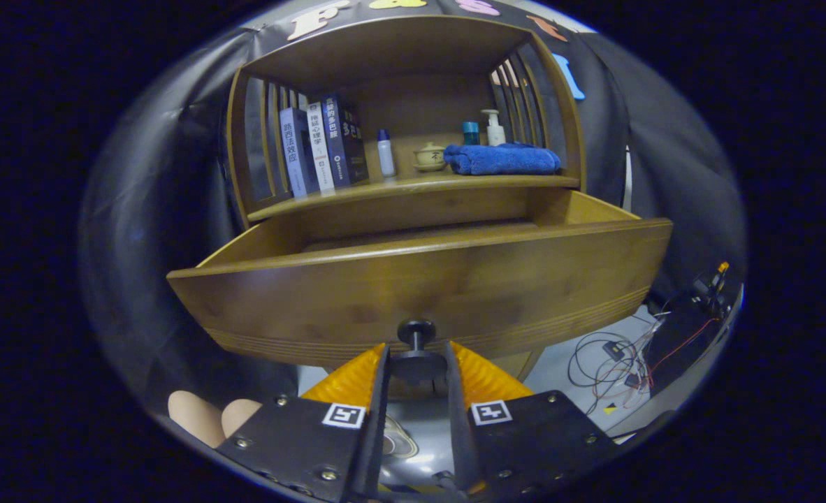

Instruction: Pull open the drawer, take out the items inside it, and place them on the countertop above the cabinet.

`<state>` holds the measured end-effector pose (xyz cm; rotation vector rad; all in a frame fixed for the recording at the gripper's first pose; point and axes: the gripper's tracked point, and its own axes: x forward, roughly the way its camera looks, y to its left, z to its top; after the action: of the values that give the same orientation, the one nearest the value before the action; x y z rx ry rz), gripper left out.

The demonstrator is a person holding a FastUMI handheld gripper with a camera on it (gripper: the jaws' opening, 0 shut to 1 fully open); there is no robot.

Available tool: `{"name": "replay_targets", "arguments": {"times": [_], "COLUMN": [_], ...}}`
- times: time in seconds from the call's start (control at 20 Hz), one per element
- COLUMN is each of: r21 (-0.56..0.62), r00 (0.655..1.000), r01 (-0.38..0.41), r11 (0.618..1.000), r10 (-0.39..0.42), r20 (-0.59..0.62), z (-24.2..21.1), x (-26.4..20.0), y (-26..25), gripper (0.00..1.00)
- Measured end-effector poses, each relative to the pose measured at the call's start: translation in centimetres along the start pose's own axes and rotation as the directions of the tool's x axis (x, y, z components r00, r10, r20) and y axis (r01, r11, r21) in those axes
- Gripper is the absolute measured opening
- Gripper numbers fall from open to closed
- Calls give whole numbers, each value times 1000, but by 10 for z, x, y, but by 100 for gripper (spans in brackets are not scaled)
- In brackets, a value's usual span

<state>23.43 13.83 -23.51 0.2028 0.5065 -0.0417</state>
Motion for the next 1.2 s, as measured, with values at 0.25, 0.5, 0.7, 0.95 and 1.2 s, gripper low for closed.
{"name": "replay_targets", "arguments": {"times": [0.25, 0.5, 0.7, 0.95, 1.2], "r21": [4, -59, -128, -147, -160], "r00": [997, 983, 989, 993, 964], "r01": [14, -41, -75, -76, -57], "r11": [1000, 997, 989, 986, 985], "r10": [-14, 51, 90, 62, 12], "r20": [75, 174, 115, -99, -266], "z": [33, 108, 140, 122, 82], "x": [-28, -19, 19, 74, 110], "y": [-6, 13, 34, 40, 37], "gripper": [41, 40, 40, 41, 41]}}
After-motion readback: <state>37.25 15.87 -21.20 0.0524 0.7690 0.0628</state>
